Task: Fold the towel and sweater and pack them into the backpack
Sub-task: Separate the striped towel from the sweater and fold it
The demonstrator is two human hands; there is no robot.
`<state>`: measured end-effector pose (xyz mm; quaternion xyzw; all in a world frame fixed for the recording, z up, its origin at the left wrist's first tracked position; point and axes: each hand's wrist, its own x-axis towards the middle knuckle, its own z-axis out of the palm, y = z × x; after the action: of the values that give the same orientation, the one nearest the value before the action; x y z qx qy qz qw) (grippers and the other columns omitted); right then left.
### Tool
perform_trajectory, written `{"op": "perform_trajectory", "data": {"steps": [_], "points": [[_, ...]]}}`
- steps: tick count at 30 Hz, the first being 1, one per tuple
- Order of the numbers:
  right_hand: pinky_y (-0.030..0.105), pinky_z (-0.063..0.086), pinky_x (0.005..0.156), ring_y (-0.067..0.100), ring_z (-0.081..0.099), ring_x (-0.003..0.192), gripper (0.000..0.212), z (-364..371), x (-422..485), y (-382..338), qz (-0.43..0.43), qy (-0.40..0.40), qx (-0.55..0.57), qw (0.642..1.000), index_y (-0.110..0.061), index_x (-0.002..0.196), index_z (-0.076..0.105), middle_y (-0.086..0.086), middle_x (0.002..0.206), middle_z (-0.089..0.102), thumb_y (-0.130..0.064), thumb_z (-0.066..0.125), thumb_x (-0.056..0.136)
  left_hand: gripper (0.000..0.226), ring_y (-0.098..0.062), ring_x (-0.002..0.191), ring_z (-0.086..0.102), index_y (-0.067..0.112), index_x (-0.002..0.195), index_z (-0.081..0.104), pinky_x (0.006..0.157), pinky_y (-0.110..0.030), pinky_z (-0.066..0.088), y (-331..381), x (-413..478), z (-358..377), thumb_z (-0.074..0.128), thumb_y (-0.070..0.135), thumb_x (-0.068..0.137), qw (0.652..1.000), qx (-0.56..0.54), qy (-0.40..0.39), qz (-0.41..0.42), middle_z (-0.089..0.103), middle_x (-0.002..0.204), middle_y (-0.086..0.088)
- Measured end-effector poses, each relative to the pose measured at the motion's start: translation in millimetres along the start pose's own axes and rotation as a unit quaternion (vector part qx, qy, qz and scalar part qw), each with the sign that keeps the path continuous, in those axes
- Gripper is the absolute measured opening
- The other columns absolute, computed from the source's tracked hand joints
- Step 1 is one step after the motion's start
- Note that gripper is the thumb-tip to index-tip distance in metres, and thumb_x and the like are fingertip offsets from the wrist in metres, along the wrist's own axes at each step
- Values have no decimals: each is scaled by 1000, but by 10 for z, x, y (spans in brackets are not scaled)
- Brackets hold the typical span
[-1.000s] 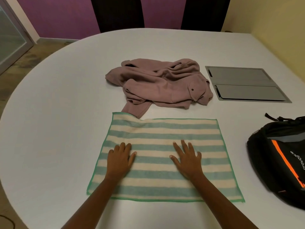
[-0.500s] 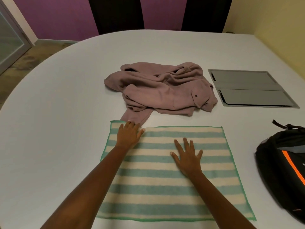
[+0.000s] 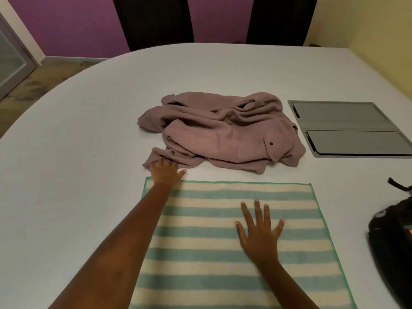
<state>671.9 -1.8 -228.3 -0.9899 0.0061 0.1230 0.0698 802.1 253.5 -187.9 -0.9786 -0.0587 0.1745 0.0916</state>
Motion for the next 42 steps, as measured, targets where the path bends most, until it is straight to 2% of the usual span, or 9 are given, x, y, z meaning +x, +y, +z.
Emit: {"op": "perform_trajectory", "data": {"steps": [9,15,17,19,21,26,29,34,42], "points": [[73,30,88,38,45,126,61,13,33,8,17,2,15,1000,-29,141,31,13,143,44,-59,6,93,65,-28,146,6,13,149,8,114,-52,12,-93,95,58,19,51,98,998,-65,-10,-18,5,158,-10],[72,35,84,40,51,122,62,-20,12,-5,18,1,23,1000,-27,139,35,14,138,49,-58,6,94,62,-26,146,6,14,150,10,116,-48,7,80,-410,236,17,48,98,989,-128,76,-1,6,158,-11],[71,35,86,40,49,123,66,-32,-17,24,12,-3,26,1000,-26,141,33,15,139,48,-60,4,93,75,-26,146,3,14,150,7,117,-45,3,148,-669,325,-2,60,91,982,-164,90,-1,2,158,-11],[69,29,94,39,40,131,70,-54,-82,80,0,5,29,1000,-27,142,27,14,145,41,-65,0,90,107,-25,147,0,15,150,3,117,-43,-1,197,-941,440,-33,71,65,975,-201,98,13,-1,158,-11],[68,25,97,37,35,134,71,-57,-184,180,-11,25,31,999,-27,142,28,14,147,37,-66,0,89,118,-25,146,-2,16,150,2,116,-40,-5,213,-1174,600,-41,71,55,966,-234,108,18,-4,158,-10],[68,29,96,36,40,132,71,-64,-494,532,-3,36,24,999,-25,140,40,15,144,42,-63,4,91,100,-28,145,8,12,148,12,113,-42,-2,229,-1681,911,-23,71,75,952,-271,145,15,6,156,-12],[66,27,99,36,39,133,73,-30,-670,738,5,55,19,998,-24,140,39,16,144,41,-64,2,91,93,-21,142,-1,15,146,5,114,-41,-3,217,-1912,1040,-20,72,76,949,-281,139,14,-2,153,-7],[64,34,95,39,47,125,70,14,-917,967,15,84,35,996,-17,135,49,19,137,49,-56,6,95,79,-36,135,34,7,142,32,107,-54,22,150,-2188,1280,0,60,93,956,-273,103,19,31,148,-17],[62,38,93,43,51,120,61,146,-1231,1324,24,124,70,990,-15,135,41,24,132,52,-50,8,98,100,-25,145,8,12,146,6,114,-40,-1,57,-2264,1433,-21,75,73,949,-283,133,37,4,154,-5]]}}
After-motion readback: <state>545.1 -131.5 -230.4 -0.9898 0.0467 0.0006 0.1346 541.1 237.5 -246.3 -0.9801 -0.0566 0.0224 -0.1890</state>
